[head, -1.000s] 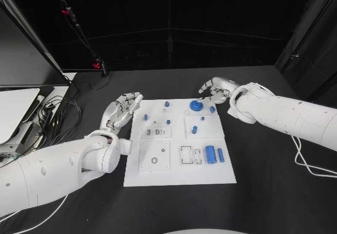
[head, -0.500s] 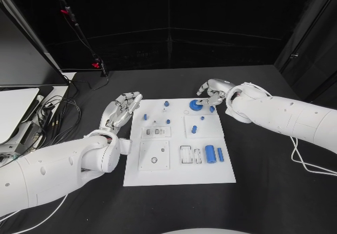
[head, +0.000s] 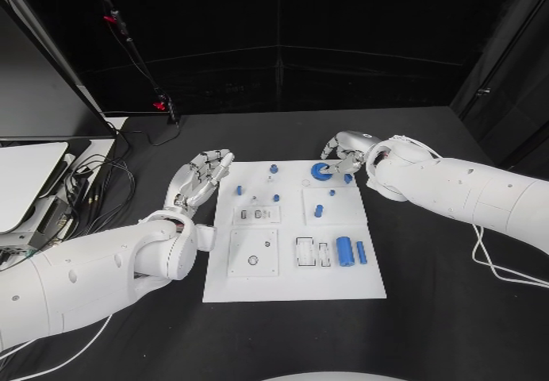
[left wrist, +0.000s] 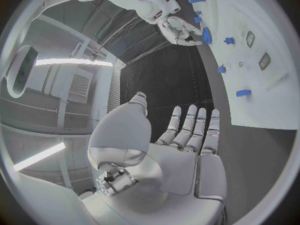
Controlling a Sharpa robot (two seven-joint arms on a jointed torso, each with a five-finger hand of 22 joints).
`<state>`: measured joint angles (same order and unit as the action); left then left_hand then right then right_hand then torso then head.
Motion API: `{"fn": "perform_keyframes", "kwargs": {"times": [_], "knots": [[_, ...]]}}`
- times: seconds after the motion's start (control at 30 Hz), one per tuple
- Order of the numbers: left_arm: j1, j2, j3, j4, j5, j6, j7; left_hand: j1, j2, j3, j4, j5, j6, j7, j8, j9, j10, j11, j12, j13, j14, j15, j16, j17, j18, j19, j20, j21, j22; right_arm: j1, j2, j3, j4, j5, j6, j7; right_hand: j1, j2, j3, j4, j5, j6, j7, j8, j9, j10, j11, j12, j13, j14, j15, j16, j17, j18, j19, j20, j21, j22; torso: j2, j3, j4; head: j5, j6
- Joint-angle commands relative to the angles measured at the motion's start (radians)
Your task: Assemble the parts on the task board
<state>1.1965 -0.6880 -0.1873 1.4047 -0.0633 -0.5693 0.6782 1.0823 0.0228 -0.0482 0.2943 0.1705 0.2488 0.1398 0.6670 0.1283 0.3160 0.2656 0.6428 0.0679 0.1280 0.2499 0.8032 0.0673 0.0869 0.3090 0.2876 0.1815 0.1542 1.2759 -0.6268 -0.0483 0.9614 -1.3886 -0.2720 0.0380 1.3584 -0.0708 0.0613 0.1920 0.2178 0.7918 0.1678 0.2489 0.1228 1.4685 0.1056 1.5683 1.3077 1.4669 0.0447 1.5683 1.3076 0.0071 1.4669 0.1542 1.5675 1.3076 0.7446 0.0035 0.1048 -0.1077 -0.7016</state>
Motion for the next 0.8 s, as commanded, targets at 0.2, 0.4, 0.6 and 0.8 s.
{"fn": "perform_keyframes", "kwargs": {"times": [0.2,0.4,0.6,0.8], "knots": [[0.001,-0.001,0.001,0.002,-0.007,0.007,0.275,0.0,0.009,-0.002,-0.002,0.004,0.0,0.158,0.003,-0.002,-0.003,0.0,0.004,-0.001,0.001,0.009,0.006,-0.001,0.012,-0.004,0.0,0.004,0.001,0.002,0.004,0.001,0.0,-0.033,0.028,-0.011,0.01,-0.003,0.006,0.0,-0.003,0.009,0.0,0.006,0.001,0.102,0.0,0.003,0.263,0.104,-0.003,0.002,0.263,-0.007,0.104,0.001,0.003,0.263,0.0,0.0002,-0.0014,0.003,-0.004],[0.001,0.0,0.001,0.001,-0.007,0.008,0.273,0.001,0.009,-0.003,-0.002,0.005,0.0,0.158,0.003,-0.002,-0.003,0.0,0.005,-0.001,0.001,0.009,0.006,-0.001,0.012,-0.005,0.0,0.004,0.001,0.001,0.007,0.001,-0.002,-0.035,0.038,-0.016,0.01,-0.003,0.006,0.0,-0.003,0.01,0.0,0.006,0.001,0.102,-0.001,0.003,0.263,0.104,-0.003,0.002,0.263,-0.007,0.104,0.0,0.003,0.263,0.0,0.0004,-0.0003,0.002,-0.005],[0.001,-0.001,0.001,0.001,-0.007,0.006,0.267,0.001,0.01,-0.003,-0.002,0.005,0.0,0.158,0.003,-0.002,-0.003,0.0,0.005,-0.001,0.001,0.009,0.006,-0.001,0.012,-0.005,0.0,0.004,0.001,0.001,0.008,0.001,-0.002,-0.035,0.045,-0.018,0.01,-0.002,0.01,0.0,-0.005,0.008,-0.005,0.002,-0.001,0.102,-0.004,0.003,0.263,0.104,-0.005,0.002,0.263,-0.007,0.104,-0.001,0.003,0.263,-0.001,0.0003,0.0001,0.001,-0.007],[0.002,-0.002,0.001,0.0,-0.007,0.006,0.265,0.001,0.01,-0.003,-0.002,0.005,0.0,0.158,0.003,-0.002,-0.003,0.0,0.005,-0.001,0.001,0.009,0.006,-0.001,0.012,-0.005,0.0,0.004,0.001,0.0,0.01,0.001,0.0,-0.032,0.051,-0.023,0.013,0.003,0.018,-0.003,-0.008,0.005,-0.011,-0.005,-0.005,0.102,-0.009,0.003,0.263,0.104,-0.009,0.002,0.263,-0.007,0.104,-0.005,0.003,0.263,-0.001,0.0005,0.0,0.004,-0.008]]}}
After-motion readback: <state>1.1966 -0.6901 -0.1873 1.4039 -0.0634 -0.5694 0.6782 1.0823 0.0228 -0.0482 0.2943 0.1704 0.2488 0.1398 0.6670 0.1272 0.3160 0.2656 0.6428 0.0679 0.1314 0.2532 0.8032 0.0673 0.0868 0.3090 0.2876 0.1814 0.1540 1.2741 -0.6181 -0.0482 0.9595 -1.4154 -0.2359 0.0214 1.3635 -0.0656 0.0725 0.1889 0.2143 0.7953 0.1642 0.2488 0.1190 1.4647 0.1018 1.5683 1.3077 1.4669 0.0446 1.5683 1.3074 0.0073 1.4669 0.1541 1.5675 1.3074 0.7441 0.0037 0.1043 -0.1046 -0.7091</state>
